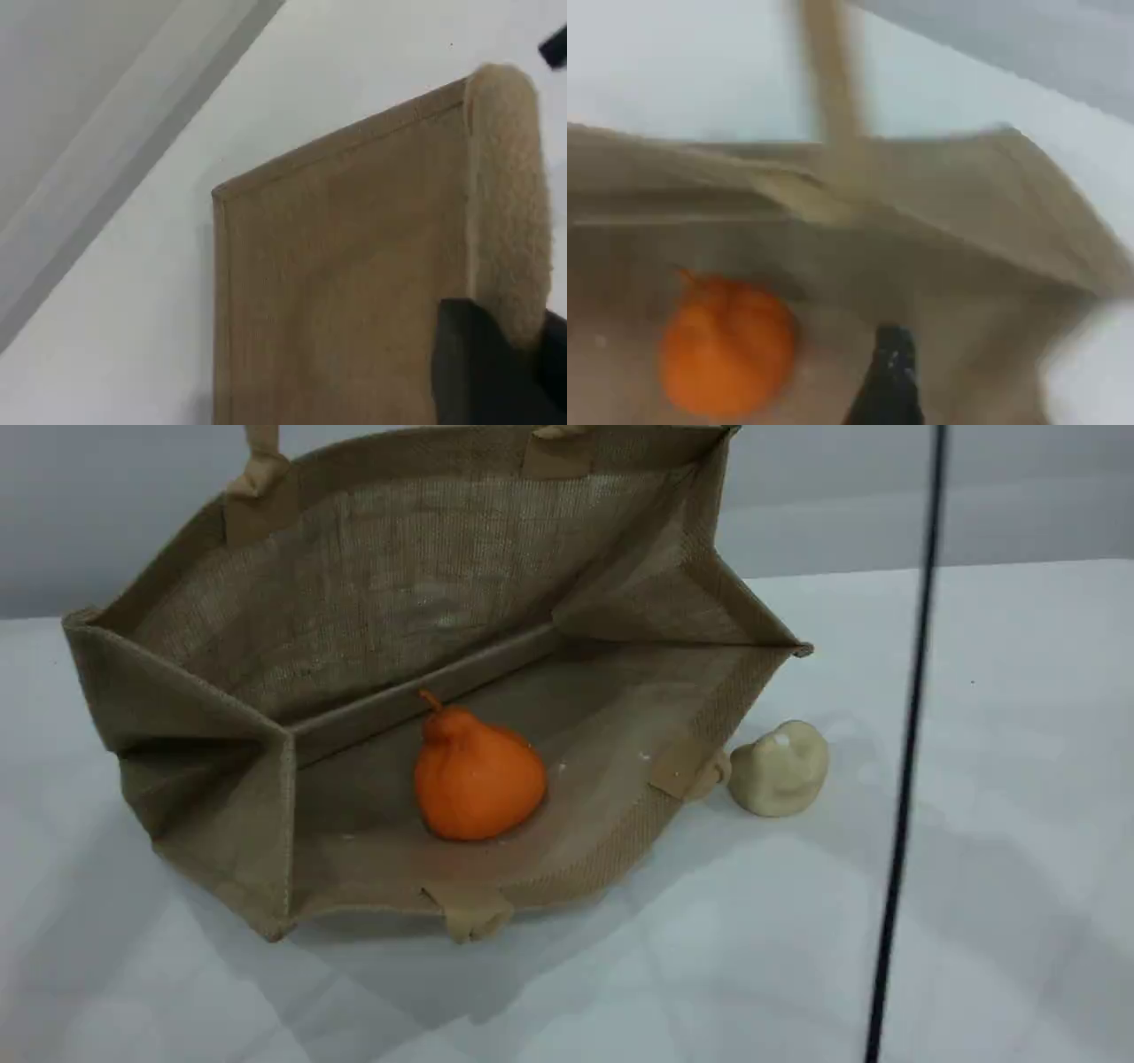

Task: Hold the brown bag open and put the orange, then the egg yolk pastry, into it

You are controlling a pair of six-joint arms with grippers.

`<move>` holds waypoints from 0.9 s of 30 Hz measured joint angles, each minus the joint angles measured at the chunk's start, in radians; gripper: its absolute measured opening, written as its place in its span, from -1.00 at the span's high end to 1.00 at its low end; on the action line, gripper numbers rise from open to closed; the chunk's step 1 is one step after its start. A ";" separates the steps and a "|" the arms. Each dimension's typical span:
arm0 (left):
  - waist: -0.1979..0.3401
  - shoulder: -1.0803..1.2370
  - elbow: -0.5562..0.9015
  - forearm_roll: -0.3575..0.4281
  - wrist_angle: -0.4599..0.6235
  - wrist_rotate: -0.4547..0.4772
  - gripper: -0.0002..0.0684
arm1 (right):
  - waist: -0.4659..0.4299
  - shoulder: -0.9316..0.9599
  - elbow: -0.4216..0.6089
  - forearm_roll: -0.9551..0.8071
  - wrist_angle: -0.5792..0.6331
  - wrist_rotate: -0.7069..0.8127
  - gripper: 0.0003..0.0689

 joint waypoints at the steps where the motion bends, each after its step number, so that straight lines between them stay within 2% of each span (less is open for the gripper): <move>1: 0.000 0.000 0.000 0.000 0.000 0.000 0.72 | -0.023 0.000 0.000 -0.005 0.019 0.000 -0.68; 4: 0.000 0.000 0.000 0.000 0.000 0.000 0.72 | -0.096 0.000 0.000 -0.021 0.074 0.000 -0.68; 8: 0.000 0.000 0.000 0.006 -0.001 0.000 0.72 | -0.146 0.000 0.000 -0.021 0.110 0.001 -0.68; 12: 0.001 0.000 0.000 0.031 -0.002 -0.015 0.72 | -0.147 0.020 0.000 -0.016 0.117 0.002 -0.68; 27: 0.001 0.000 0.000 0.030 -0.001 -0.037 0.72 | -0.154 0.239 0.000 -0.012 0.060 0.027 -0.68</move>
